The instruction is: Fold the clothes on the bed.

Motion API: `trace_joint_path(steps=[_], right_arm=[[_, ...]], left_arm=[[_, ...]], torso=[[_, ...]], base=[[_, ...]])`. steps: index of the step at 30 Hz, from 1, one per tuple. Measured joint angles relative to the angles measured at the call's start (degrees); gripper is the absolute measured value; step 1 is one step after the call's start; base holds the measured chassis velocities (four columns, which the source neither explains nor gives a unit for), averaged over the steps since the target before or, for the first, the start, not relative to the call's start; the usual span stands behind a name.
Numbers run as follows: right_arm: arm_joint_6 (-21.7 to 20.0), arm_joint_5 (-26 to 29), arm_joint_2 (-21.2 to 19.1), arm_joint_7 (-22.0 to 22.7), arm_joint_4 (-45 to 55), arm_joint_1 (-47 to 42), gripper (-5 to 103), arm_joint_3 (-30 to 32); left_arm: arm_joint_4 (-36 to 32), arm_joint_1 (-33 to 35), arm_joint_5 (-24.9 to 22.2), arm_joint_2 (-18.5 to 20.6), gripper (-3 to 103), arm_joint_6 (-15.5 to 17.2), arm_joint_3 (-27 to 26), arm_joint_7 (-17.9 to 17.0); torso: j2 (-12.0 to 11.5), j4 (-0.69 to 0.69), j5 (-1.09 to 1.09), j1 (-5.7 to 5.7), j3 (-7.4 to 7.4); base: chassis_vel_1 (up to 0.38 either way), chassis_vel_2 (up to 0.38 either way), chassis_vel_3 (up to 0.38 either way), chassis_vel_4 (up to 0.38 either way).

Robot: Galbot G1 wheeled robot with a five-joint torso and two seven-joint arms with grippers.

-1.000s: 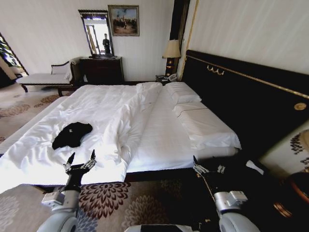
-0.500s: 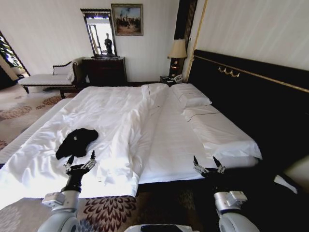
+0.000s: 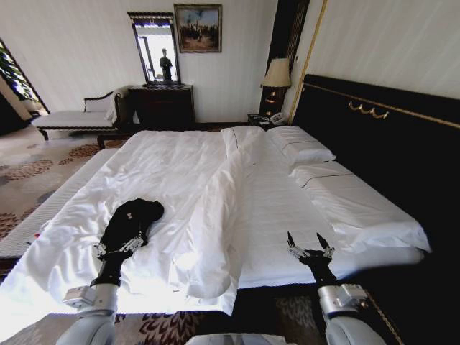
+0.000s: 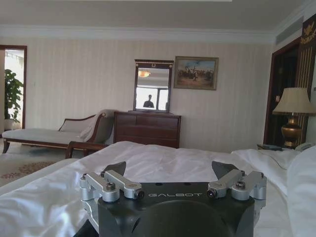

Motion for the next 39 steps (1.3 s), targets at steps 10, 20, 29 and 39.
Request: trace_joint_path(steps=[10,20,29,39], right_arm=[[-0.5,-0.1,0.4,-0.1,0.5,-0.5,100,-1.2],[-1.9,2.3,0.9,-0.6,0.9,-1.9,100,-4.5],[-2.7,0.8,0.9,1.4,-2.5,-0.2,100,-4.4],[-2.3,-0.3,2.0,3.4,-0.9,-1.2,100,-1.4]], left_arm=[[0.6,-0.3,-0.1,0.2,100,0.0,0.1,0.0],[0.9,-0.8,0.0,0.3,100,0.0,0.5,-0.1],[1.0,-0.7,0.0,0.3,100,0.0,0.5,-0.1],[1.4,-1.1,0.0,0.0,100,0.0,0.6,-0.1]], torso=[[0.0,0.00,0.00,-0.01,0.00],[0.0,0.00,-0.04,-0.01,-0.01],[0.0,0.01,0.03,0.00,0.01],[0.0,0.00,-0.03,-0.01,0.00]], base=[[0.153,0.345,-0.157,-0.359],[0.144,0.299,-0.121,-0.290],[-0.055,0.102,0.072,-0.071],[-0.021,-0.001,0.012,-0.001]])
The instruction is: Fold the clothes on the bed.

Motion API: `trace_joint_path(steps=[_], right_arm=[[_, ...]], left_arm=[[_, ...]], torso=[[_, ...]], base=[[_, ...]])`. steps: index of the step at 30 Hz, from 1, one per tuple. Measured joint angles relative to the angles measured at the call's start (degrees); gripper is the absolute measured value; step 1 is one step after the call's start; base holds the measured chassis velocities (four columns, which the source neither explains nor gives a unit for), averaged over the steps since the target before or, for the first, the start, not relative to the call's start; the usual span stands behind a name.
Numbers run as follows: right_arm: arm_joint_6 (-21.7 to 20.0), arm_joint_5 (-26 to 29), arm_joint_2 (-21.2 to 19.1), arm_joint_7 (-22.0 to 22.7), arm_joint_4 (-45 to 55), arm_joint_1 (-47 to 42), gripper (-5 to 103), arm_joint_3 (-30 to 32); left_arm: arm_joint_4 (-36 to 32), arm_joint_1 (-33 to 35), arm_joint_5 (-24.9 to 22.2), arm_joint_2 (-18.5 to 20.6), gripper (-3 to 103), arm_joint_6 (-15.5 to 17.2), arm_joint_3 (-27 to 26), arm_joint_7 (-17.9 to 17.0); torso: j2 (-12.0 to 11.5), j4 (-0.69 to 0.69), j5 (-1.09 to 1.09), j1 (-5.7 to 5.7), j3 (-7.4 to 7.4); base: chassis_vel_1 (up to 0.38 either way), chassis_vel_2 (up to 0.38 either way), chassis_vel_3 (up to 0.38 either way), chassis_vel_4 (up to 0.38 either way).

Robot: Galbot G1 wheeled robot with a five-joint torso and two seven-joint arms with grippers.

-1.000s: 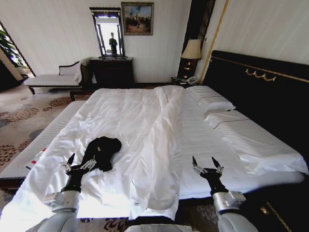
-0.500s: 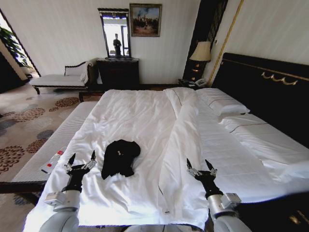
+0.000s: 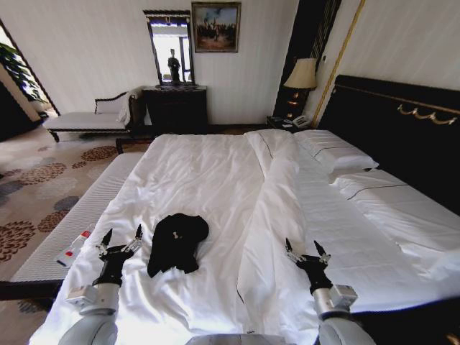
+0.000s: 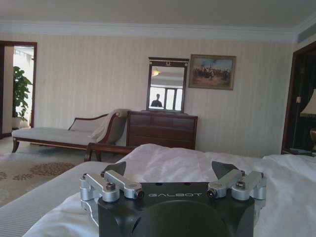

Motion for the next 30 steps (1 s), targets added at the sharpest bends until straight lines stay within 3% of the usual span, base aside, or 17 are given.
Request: trace_joint_path(steps=[10,13,15,16,19,21,23,26,27,28,30], right_arm=[[-1.8,2.1,0.9,-0.5,-2.0,-0.6,100,-3.5],[-2.2,2.4,1.0,-0.3,-2.1,-0.5,87,-3.2],[-2.3,2.5,1.0,-0.2,-2.1,-0.5,87,-2.9],[-2.3,2.6,1.0,-0.2,-2.0,-0.6,77,-2.7],[-2.3,2.6,0.9,-0.2,-1.8,-0.7,77,-2.6],[-2.3,2.6,1.1,-0.2,-1.5,-1.0,60,-2.6],[-2.3,2.6,1.2,-0.2,-1.4,-1.0,60,-2.6],[-2.3,2.7,1.4,-0.2,-1.1,-1.2,43,-2.8],[-2.3,2.8,1.5,-0.2,-0.9,-1.3,43,-2.8],[-2.3,3.0,1.5,-0.3,-0.8,-1.3,33,-2.9],[-2.3,3.0,1.5,-0.3,-0.7,-1.3,28,-2.9]], left_arm=[[-0.2,0.8,-0.3,-0.7,100,-0.3,-0.7,0.3],[-0.2,1.5,-0.5,-0.9,100,-0.7,-1.2,0.5],[-0.2,1.6,-0.5,-1.0,100,-0.8,-1.2,0.6],[-0.2,1.5,-0.5,-1.0,100,-0.9,-1.2,0.6],[-0.2,1.4,-0.5,-1.0,100,-0.9,-1.2,0.6],[-0.3,1.0,-0.5,-1.1,100,-0.8,-0.8,0.5],[-0.3,0.9,-0.4,-1.1,100,-0.7,-0.7,0.5],[-0.3,0.8,-0.4,-1.2,100,-0.7,-0.6,0.5],[-0.3,0.9,-0.4,-1.2,100,-0.7,-0.6,0.5],[-0.3,1.0,-0.4,-1.3,100,-0.7,-0.7,0.5],[-0.2,1.1,-0.4,-1.3,100,-0.7,-0.8,0.4]], torso=[[0.0,0.00,0.03,0.00,0.00],[0.0,0.00,0.03,0.01,0.01],[0.0,0.00,0.03,0.00,0.00],[0.0,0.00,0.03,0.00,0.00],[0.0,0.00,0.03,0.00,0.00],[0.0,-0.01,0.02,0.00,0.00],[0.0,-0.01,0.03,0.00,0.00],[0.0,-0.01,0.03,0.00,0.00],[0.0,-0.01,0.03,0.00,0.00],[0.0,0.00,0.03,0.00,0.00],[0.0,0.00,0.03,0.00,0.00]], base=[[0.000,0.000,0.000,0.000],[0.000,0.000,0.000,0.000],[0.000,0.000,0.000,0.000],[0.000,0.000,0.000,0.000],[0.000,0.000,0.000,0.000],[0.000,0.000,0.000,0.000],[0.000,0.000,0.000,0.000],[0.000,0.000,0.000,0.000],[0.000,0.000,0.000,0.000],[0.000,0.000,0.000,0.000],[0.000,0.000,0.000,0.000]])
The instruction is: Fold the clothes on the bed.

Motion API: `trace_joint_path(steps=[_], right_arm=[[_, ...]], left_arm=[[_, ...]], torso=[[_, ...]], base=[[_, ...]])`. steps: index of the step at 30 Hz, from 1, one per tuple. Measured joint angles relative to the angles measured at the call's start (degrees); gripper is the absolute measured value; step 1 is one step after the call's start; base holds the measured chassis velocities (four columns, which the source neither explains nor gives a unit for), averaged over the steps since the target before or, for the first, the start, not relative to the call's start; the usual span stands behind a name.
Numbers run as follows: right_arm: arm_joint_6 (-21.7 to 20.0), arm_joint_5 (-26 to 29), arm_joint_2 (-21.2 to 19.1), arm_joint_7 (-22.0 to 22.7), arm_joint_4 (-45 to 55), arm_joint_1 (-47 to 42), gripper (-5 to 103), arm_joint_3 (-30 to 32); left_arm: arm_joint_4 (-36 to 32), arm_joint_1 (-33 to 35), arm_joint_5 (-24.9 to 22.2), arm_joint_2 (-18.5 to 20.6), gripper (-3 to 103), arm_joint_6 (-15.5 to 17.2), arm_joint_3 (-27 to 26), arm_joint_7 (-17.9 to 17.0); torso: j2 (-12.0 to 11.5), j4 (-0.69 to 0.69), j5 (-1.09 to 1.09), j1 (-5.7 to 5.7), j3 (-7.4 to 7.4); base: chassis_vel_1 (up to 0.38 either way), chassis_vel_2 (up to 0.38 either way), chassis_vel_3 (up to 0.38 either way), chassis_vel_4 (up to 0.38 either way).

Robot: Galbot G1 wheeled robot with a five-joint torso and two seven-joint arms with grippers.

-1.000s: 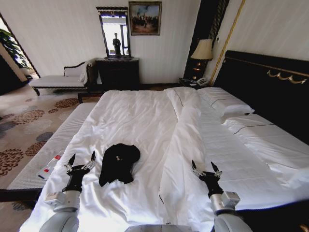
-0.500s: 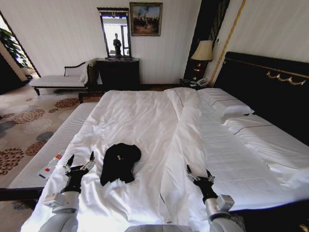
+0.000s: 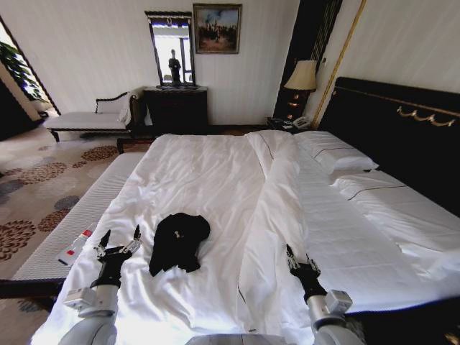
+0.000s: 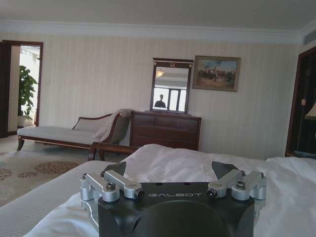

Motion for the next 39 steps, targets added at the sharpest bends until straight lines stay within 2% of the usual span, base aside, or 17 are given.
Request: trace_joint_path(steps=[1,3,4,6,8,16,20,23,25,26,28,30,31,36,39], right_arm=[[0.0,0.0,0.0,0.0,0.0,0.0,28,0.0],[0.0,0.0,0.1,-0.1,0.1,0.0,17,-0.1],[0.0,0.0,0.1,-0.1,0.1,0.0,17,-0.1],[0.0,-0.1,0.2,-0.1,0.1,-0.1,6,-0.2],[0.0,-0.2,0.2,-0.1,0.2,-0.2,2,-0.2],[-0.6,0.9,0.0,0.4,1.0,0.6,1,2.7],[-3.8,8.7,-0.4,3.0,1.5,3.5,1,9.9],[-4.7,11.8,-0.9,3.9,1.4,4.8,1,13.4],[-5.0,14.1,-2.3,4.3,0.4,6.2,1,18.7],[-5.0,14.8,-3.0,4.3,-0.2,6.8,1,21.0],[-5.0,14.9,-3.1,4.3,-0.4,6.9,1,21.5],[-4.9,16.1,-4.4,4.3,-2.4,8.2,1,26.7],[-4.9,16.1,-4.4,4.3,-2.4,8.2,1,26.7],[-3.3,16.6,-6.1,4.0,-7.9,9.0,1,35.3],[-2.6,16.1,-6.5,3.7,-10.3,9.3,1,37.5]], left_arm=[[0.0,0.0,0.0,0.0,100,0.0,0.0,0.0],[0.0,0.1,0.0,-0.1,100,0.0,-0.1,0.0],[0.0,0.1,0.0,-0.1,100,0.0,-0.1,0.0],[0.0,0.1,0.0,-0.2,100,-0.1,-0.1,0.0],[0.0,0.1,0.0,-0.2,100,-0.1,0.0,0.0],[0.0,0.0,0.1,-0.2,100,-0.1,0.1,0.0],[0.0,0.1,0.1,-0.2,100,-0.1,-0.1,-0.1],[-0.1,0.2,0.0,-0.2,100,-0.1,-0.1,-0.1],[-0.1,0.2,0.0,-0.1,100,-0.1,-0.1,-0.1],[-0.2,0.2,0.0,0.0,100,-0.1,-0.1,-0.1],[-0.2,0.2,0.0,0.0,100,-0.1,-0.1,-0.1],[-0.3,0.1,0.1,0.1,100,0.0,0.1,-0.1],[-0.3,0.1,0.1,0.1,100,0.0,0.1,-0.1],[-0.5,0.1,0.2,0.3,100,0.1,0.2,-0.2],[-0.5,0.1,0.2,0.4,100,0.1,0.2,-0.2]], torso=[[0.0,0.00,0.00,0.00,0.00],[0.0,0.00,0.00,0.00,0.00],[0.0,0.00,0.00,0.00,0.00],[0.0,0.00,0.00,0.00,0.00],[0.0,0.00,0.00,0.00,0.00],[0.0,0.00,0.01,0.00,0.00],[0.0,0.00,0.01,0.00,0.00],[0.0,0.01,0.01,0.00,0.01],[0.0,0.00,0.01,0.00,0.00],[0.0,0.00,0.01,0.00,0.00],[0.0,0.00,0.01,0.00,0.00],[0.0,0.00,0.02,0.00,0.00],[0.0,0.00,0.02,0.00,0.00],[0.0,-0.01,0.01,0.00,0.00],[0.0,-0.01,0.01,0.00,0.00]], base=[[0.000,0.000,0.000,0.000],[0.000,0.000,0.000,0.000],[0.000,0.000,0.000,0.000],[0.000,0.000,0.000,0.000],[0.000,0.000,0.000,0.000],[0.000,0.000,0.000,0.000],[0.000,0.000,0.000,0.000],[0.000,0.000,0.000,0.000],[0.000,0.000,0.000,0.000],[0.000,0.000,0.000,0.000],[0.000,0.000,0.000,0.000],[0.000,0.000,0.000,0.000],[0.000,0.000,0.000,0.000],[0.000,0.000,0.000,0.000],[0.000,0.000,0.000,0.000]])
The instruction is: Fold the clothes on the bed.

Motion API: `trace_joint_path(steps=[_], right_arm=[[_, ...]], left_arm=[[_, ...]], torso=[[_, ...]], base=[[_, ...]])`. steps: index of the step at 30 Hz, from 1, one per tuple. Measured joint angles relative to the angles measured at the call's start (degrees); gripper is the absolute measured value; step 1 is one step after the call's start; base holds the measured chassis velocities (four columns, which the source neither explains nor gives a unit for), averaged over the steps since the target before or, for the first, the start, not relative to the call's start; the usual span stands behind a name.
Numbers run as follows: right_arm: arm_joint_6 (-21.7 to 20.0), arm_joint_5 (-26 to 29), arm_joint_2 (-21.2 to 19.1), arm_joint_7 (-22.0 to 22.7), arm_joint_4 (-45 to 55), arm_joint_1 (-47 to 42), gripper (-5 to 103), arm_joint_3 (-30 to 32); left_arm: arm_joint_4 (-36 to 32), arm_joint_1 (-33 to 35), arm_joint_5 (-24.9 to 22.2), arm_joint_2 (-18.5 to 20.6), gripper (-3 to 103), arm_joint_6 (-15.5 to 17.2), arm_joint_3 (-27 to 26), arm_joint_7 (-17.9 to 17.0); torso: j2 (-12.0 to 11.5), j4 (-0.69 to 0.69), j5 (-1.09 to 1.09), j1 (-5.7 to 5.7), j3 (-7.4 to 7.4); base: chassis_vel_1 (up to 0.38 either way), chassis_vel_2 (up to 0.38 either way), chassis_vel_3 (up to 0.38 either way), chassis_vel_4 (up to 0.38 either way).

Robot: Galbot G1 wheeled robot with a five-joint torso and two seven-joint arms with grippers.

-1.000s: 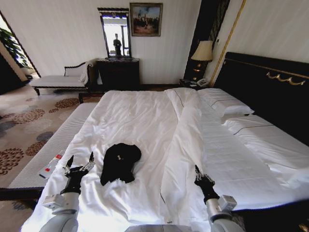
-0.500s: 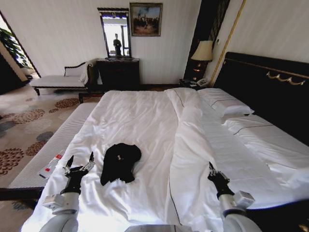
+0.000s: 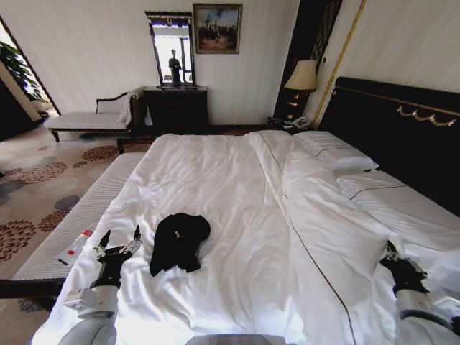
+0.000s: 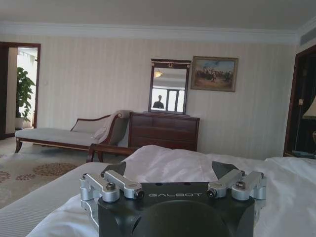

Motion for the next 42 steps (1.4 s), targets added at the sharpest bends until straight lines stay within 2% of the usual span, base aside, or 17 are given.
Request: trace_joint_path(steps=[7,13,22,25,26,28,32,34,36,37,41,42], right_arm=[[6.7,-4.8,-2.7,-2.3,-11.6,1.2,1,5.1],[10.4,-4.6,-4.2,-3.4,-16.9,2.5,1,6.1],[10.7,-4.4,-4.5,-3.1,-19.2,3.8,-1,6.6],[10.8,-4.3,-4.4,-3.0,-19.7,3.6,10,6.9],[10.9,-4.1,-4.2,-2.9,-19.8,3.4,21,7.1],[11.0,-3.9,-4.2,-2.9,-19.8,3.2,21,7.2],[11.4,-3.5,-3.9,-2.9,-19.8,2.5,42,7.5],[11.5,-3.5,-3.9,-3.0,-19.8,2.4,42,7.5],[11.6,-3.4,-3.7,-3.1,-19.4,2.2,53,7.5],[11.6,-3.4,-3.7,-3.1,-19.4,2.2,53,7.5],[12.1,-2.4,-2.8,-3.7,-16.8,1.5,75,6.4],[12.1,-2.4,-2.8,-3.7,-16.8,1.5,75,6.4]], left_arm=[[-0.1,0.0,0.4,0.0,100,0.1,0.5,-0.1],[-0.3,-0.2,0.3,0.0,100,0.4,0.5,-0.2],[-0.3,0.3,-0.2,0.2,100,0.4,-0.2,-0.3],[-0.3,0.7,-0.2,-0.2,100,0.2,-0.2,-0.1],[-0.3,0.7,-0.2,-0.3,100,0.2,-0.2,0.0],[-0.3,0.7,-0.2,-0.3,100,0.2,-0.2,0.0],[-0.3,0.4,-0.2,0.1,100,0.2,-0.2,0.0],[-0.3,0.4,-0.2,0.2,100,0.2,-0.2,0.0],[-0.3,0.4,-0.2,0.4,100,0.2,-0.2,0.0],[-0.3,0.4,-0.2,0.4,100,0.2,-0.2,0.0],[-0.3,0.5,-0.3,0.4,100,0.2,-0.2,0.0],[-0.3,0.5,-0.3,0.4,100,0.2,-0.2,0.0]], torso=[[0.0,0.03,0.01,0.00,0.00],[0.0,0.02,0.00,0.00,0.00],[0.0,0.02,-0.01,0.00,0.00],[0.0,-0.01,-0.02,0.00,0.00],[0.0,-0.02,-0.02,0.00,0.00],[0.0,-0.01,-0.03,0.00,0.00],[0.0,-0.01,-0.03,0.00,0.00],[0.0,0.00,-0.03,0.00,0.00],[0.0,0.01,-0.01,0.00,0.00],[0.0,0.01,-0.01,0.00,0.00],[0.0,0.01,-0.02,0.00,0.00],[0.0,0.01,-0.02,0.00,0.00]], base=[[0.000,0.000,0.000,0.000],[0.000,0.000,0.000,0.000],[0.000,0.000,0.000,0.000],[0.000,0.000,0.000,0.000],[0.000,0.000,0.000,0.000],[0.000,0.000,0.000,0.000],[0.000,0.000,0.000,0.000],[0.000,0.000,0.000,0.000],[0.000,0.000,0.000,0.000],[0.000,0.000,0.000,0.000],[0.000,0.000,0.000,0.000],[0.000,0.000,0.000,0.000]])
